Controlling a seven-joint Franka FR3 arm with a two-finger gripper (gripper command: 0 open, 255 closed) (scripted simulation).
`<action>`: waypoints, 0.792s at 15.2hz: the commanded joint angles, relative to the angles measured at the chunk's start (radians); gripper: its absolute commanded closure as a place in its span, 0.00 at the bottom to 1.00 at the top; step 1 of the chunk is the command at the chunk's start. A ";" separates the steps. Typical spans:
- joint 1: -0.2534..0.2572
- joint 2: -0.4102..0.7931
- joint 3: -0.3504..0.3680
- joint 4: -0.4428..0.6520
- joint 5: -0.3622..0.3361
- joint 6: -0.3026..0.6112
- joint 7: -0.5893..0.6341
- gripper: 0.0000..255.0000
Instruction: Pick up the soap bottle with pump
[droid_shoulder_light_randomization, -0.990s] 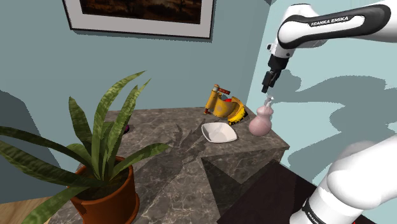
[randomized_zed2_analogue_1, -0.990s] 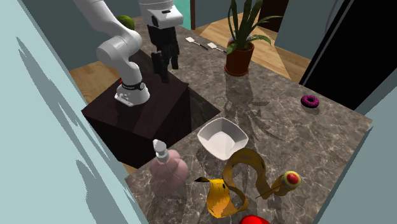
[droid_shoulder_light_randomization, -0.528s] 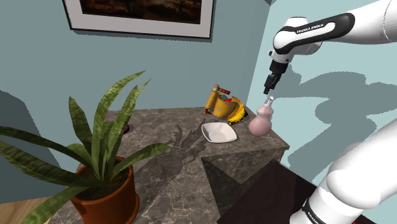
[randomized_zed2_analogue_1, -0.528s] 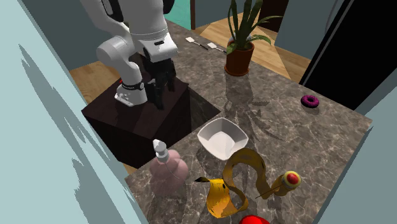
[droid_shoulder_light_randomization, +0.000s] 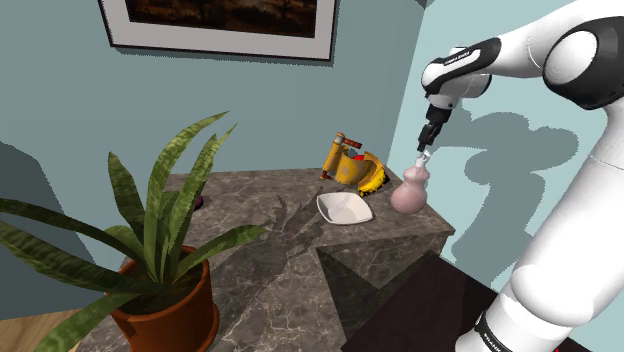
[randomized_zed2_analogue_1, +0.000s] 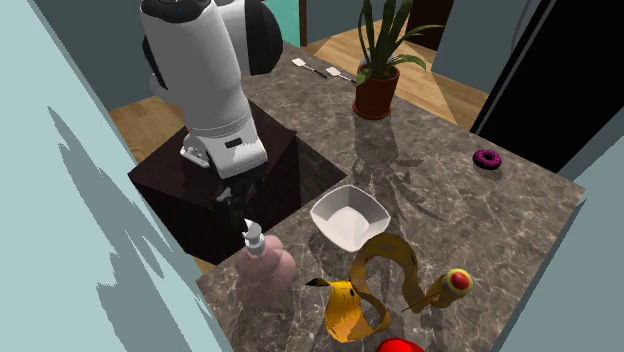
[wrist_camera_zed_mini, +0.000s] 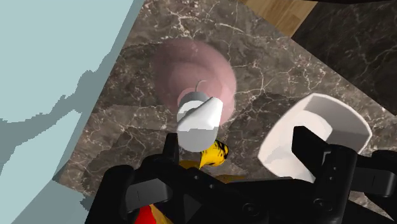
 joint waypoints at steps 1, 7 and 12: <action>-0.021 0.085 -0.016 0.068 0.062 -0.008 -0.058 0.00; -0.038 0.138 -0.014 0.048 0.103 0.051 -0.094 0.00; -0.039 0.150 -0.011 0.027 0.113 0.082 -0.101 1.00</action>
